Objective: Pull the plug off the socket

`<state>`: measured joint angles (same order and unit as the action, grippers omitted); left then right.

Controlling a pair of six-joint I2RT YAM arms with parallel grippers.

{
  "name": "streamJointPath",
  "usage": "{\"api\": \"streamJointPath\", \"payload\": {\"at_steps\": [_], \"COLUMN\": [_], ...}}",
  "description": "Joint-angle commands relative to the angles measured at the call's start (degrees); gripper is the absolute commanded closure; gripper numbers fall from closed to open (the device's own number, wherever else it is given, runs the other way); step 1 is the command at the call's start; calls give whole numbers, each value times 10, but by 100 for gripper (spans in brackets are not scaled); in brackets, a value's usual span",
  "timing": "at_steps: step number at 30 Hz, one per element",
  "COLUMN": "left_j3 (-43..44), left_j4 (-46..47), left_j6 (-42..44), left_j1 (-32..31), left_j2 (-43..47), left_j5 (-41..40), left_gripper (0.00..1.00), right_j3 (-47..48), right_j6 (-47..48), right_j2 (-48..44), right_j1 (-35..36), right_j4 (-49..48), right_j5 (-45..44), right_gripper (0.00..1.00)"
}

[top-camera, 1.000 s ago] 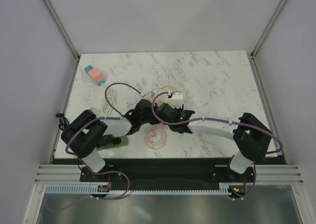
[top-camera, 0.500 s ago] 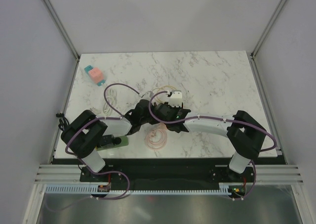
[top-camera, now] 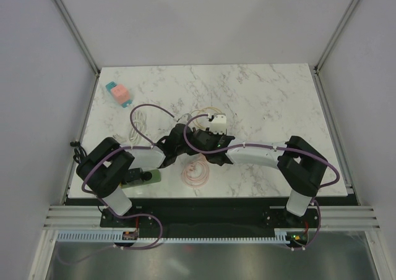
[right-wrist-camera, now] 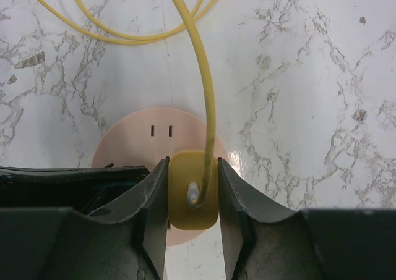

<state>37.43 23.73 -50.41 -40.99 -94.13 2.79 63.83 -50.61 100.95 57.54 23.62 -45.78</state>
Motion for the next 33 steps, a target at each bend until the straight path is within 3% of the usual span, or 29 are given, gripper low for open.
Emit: {"api": "streamJointPath", "payload": {"at_steps": [1,3,4,33], "left_j3": [-5,-4,-4,-3], "left_j4": [-70,-71,-72,-67], "left_j6": [1,1,1,11], "left_j1": [0,0,0,0], "left_j2": [-15,-16,-17,-18], "left_j5": [-47,-48,-48,-38], "left_gripper": [98,98,98,98], "right_j3": [18,20,21,88], "right_j6": [-10,-8,-8,9], "right_j2": [-2,-5,-7,-9], "right_j1": [2,2,1,9], "right_j4": [1,4,6,57], "right_j5": [-10,-10,-11,-15], "right_gripper": [75,87,100,100]}}
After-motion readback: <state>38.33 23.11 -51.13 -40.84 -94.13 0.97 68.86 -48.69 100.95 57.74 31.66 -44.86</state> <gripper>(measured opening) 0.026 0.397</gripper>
